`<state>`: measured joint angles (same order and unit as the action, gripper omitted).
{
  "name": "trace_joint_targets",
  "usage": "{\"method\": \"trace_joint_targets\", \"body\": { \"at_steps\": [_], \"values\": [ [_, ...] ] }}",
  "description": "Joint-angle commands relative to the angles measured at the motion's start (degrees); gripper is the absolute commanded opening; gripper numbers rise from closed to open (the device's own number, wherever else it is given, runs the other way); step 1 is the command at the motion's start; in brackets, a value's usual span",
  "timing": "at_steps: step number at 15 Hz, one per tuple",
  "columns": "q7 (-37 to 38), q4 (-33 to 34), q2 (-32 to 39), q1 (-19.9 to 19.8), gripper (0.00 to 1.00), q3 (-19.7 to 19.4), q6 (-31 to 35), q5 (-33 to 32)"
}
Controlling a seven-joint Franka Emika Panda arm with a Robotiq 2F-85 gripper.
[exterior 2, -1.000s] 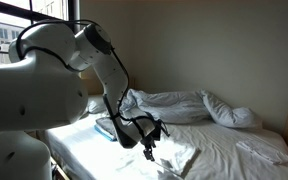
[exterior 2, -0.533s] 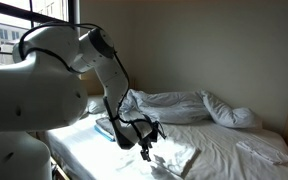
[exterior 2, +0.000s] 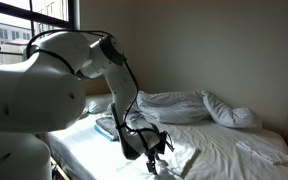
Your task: Fold the left white towel in half
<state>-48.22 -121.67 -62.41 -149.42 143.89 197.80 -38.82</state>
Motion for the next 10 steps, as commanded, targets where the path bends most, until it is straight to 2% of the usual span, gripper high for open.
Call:
{"method": "trace_joint_targets", "body": {
  "at_steps": [1, 3, 4, 5, 6, 7, 8, 10],
  "values": [
    [0.16, 1.58, 0.25, -0.36, 1.00, 2.03, 0.25, 3.44],
    [0.20, 2.69, -0.32, -0.17, 1.00, 2.14, 0.24, 5.00],
    [4.59, 3.91, -0.97, 0.58, 1.00, 1.02, 0.38, 1.84],
    [4.94, 4.85, -1.44, 0.75, 1.00, 0.79, 0.48, 2.07],
    [0.99, 4.99, -1.54, 0.39, 1.00, 1.67, 0.47, 6.36],
    [1.18, 6.21, -2.38, 0.43, 1.00, 1.45, 0.45, 7.34],
    [5.86, 7.70, -3.49, 0.98, 1.00, 0.11, 0.45, 4.07],
    [6.88, 9.83, -5.26, 0.97, 1.00, -0.58, 0.45, 4.35]
  ]
}}
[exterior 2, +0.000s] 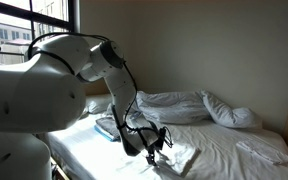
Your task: Fold the left white towel in half
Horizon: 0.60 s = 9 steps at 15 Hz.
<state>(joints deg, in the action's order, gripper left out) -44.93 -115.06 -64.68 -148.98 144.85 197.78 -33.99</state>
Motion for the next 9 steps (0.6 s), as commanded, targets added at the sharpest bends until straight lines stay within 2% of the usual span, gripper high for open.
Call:
{"method": "trace_joint_targets", "body": {
  "at_steps": [1, 4, 5, 6, 9],
  "values": [
    [4.18, 3.64, -3.28, 0.51, 1.00, -2.00, 0.47, -0.73],
    [5.39, 5.12, -4.95, 0.49, 1.00, -3.23, 0.45, -1.62],
    [5.50, 5.86, -5.66, 0.50, 0.76, -3.60, 0.41, -2.06],
    [5.22, 6.62, -5.95, 0.50, 0.74, -4.12, 0.42, -2.54],
    [4.94, 7.50, -5.97, 0.47, 0.53, -5.16, 0.41, -4.32]
  ]
}}
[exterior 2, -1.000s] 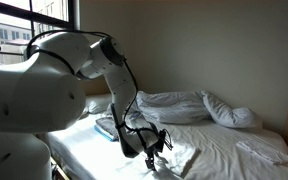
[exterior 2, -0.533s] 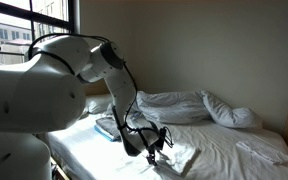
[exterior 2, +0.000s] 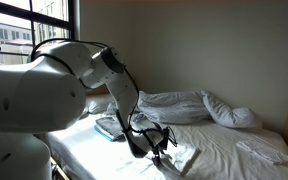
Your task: Fold the left white towel in half
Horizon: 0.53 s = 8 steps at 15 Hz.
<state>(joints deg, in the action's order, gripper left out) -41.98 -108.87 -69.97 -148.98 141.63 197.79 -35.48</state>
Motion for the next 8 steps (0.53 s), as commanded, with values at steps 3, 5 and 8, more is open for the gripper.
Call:
{"method": "trace_joint_targets", "body": {
  "at_steps": [3, 5, 8],
  "values": [
    [2.16, 1.30, 0.33, 0.43, 0.34, -2.69, 0.37, -5.21],
    [-2.24, 0.25, 1.47, 0.00, 0.21, -2.00, 0.33, -2.89],
    [1.76, 0.29, 2.23, 0.38, 0.08, -3.53, 0.14, -9.60]
  ]
}}
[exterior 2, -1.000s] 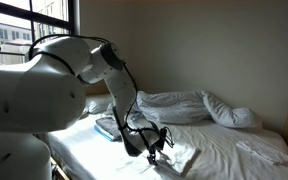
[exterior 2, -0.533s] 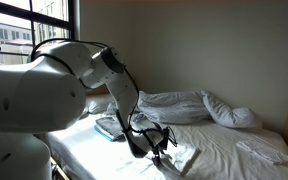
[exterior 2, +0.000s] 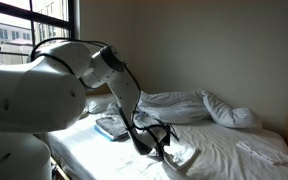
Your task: Fold the left white towel in half
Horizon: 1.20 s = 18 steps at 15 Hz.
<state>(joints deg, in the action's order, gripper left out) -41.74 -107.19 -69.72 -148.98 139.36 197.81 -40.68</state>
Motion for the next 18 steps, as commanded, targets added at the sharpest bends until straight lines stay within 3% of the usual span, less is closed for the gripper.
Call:
{"method": "trace_joint_targets", "body": {
  "at_steps": [1, 5, 6, 8, 14, 17, 18],
  "values": [
    [1.28, -1.85, 2.37, 0.36, 0.05, -1.55, 0.10, -5.98],
    [-6.07, -5.01, 2.70, -0.03, 0.09, 0.52, 0.01, -7.30],
    [-2.32, -5.51, 2.10, 1.38, 0.08, -0.72, 0.02, -11.70],
    [-2.10, -8.39, 2.58, 2.11, 0.09, -0.58, -0.02, -16.42],
    [-5.03, -14.26, 9.67, -0.73, 0.10, 4.44, -10.32, -25.87],
    [-7.06, -16.15, 12.48, -3.02, 0.09, 7.67, -14.90, -27.39],
    [-8.01, -18.64, 11.75, 0.13, 0.09, 5.65, -13.11, -24.80]
  ]
}}
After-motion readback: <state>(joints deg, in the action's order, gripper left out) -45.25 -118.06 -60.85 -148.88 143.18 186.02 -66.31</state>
